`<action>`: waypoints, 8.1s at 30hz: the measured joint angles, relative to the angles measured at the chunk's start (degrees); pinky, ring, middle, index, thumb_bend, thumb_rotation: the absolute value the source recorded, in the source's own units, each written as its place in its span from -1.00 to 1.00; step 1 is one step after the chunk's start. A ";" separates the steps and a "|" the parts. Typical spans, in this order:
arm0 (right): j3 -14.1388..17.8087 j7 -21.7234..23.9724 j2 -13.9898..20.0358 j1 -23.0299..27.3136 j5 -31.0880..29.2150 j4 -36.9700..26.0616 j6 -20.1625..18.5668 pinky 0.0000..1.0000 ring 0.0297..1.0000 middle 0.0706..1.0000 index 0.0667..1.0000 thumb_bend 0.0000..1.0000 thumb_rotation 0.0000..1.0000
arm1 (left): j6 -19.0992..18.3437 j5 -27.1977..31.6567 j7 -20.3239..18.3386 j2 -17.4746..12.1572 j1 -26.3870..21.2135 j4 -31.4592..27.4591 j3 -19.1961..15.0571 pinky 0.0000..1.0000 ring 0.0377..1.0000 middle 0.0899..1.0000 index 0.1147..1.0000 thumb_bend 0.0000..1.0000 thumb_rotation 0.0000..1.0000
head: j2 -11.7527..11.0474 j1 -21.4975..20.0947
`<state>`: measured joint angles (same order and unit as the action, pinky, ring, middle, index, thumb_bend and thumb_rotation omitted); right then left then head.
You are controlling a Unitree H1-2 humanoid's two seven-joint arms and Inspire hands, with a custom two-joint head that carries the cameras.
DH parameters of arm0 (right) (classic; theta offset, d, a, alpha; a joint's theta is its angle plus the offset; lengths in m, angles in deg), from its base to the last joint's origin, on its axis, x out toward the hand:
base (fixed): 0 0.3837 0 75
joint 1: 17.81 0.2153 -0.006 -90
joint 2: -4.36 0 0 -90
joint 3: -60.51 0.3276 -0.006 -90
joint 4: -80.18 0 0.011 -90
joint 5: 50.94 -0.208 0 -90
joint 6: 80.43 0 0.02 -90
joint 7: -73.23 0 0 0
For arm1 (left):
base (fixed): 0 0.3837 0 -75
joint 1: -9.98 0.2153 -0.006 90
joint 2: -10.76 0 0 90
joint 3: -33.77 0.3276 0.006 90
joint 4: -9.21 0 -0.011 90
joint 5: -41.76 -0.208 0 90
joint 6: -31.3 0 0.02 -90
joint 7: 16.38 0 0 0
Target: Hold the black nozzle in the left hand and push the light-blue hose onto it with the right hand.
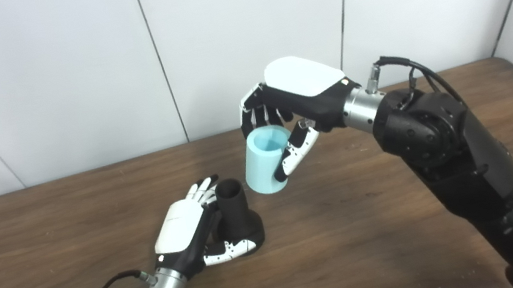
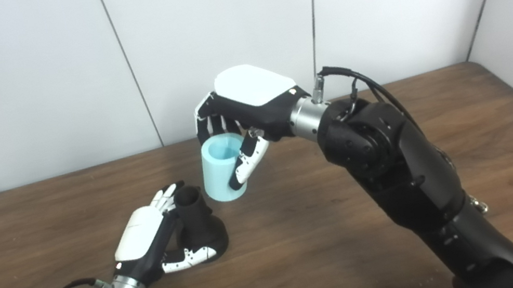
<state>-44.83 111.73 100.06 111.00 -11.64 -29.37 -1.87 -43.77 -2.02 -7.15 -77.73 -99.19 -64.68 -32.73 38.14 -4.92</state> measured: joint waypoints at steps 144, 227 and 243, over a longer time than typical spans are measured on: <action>-5.36 -6.79 -4.77 0.32 -0.84 5.26 -1.28 -0.58 -0.45 -0.29 -0.04 0.04 -1.00 | -2.35 -0.77 -0.89 0.86 0.29 -0.72 0.63 1.00 0.92 0.73 -0.04 0.10 0.25 | 1.14 3.34; -10.77 -0.70 -5.44 3.00 13.27 2.82 2.50 0.49 0.60 0.55 0.27 0.67 -0.51 | -2.81 -0.54 -1.02 1.00 0.34 -0.97 1.04 1.00 0.92 0.73 -0.04 0.10 0.26 | 1.76 3.34; -8.57 -21.65 -3.93 -2.16 15.70 7.91 20.83 1.00 1.00 1.00 0.89 0.68 -0.42 | -2.79 -0.50 -1.23 0.99 0.35 -1.06 1.08 1.00 0.92 0.73 -0.04 0.10 0.26 | 1.76 3.43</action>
<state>-53.40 90.07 96.13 108.85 4.06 -21.46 18.96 -46.56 -2.52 -8.38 -76.74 -98.85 -65.74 -31.65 39.90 -1.49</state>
